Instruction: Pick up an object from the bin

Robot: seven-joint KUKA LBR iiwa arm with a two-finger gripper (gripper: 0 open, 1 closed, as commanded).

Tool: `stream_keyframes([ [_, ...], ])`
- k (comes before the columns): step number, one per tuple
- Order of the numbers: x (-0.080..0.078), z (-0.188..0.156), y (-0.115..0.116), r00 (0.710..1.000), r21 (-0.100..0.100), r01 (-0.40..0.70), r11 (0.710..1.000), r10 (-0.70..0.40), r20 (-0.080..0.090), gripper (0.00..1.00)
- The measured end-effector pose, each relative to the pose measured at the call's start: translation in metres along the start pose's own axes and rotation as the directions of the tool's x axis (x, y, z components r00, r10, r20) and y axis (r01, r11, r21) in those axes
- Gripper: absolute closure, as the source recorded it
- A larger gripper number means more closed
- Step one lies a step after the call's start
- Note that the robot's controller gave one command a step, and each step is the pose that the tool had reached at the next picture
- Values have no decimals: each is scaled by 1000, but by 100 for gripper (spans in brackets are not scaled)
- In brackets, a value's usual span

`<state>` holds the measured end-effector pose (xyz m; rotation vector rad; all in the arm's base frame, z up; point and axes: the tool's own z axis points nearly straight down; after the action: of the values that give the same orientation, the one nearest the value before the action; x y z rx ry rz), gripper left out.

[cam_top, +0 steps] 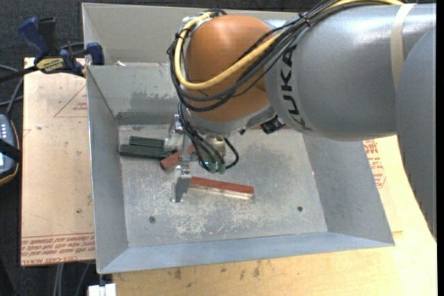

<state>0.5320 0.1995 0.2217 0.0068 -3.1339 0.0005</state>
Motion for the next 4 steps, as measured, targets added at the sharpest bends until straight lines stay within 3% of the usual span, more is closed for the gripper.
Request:
stream_keyframes([
  [1,-2,-4,-1,1000,-1,-4,1000,4,8,0],
  [2,-4,39,-19,999,-3,38,999,-38,15,0],
  [3,-8,101,-29,995,-1,99,995,-99,12,0],
  [4,-4,140,-59,987,-1,162,987,-162,6,0],
])
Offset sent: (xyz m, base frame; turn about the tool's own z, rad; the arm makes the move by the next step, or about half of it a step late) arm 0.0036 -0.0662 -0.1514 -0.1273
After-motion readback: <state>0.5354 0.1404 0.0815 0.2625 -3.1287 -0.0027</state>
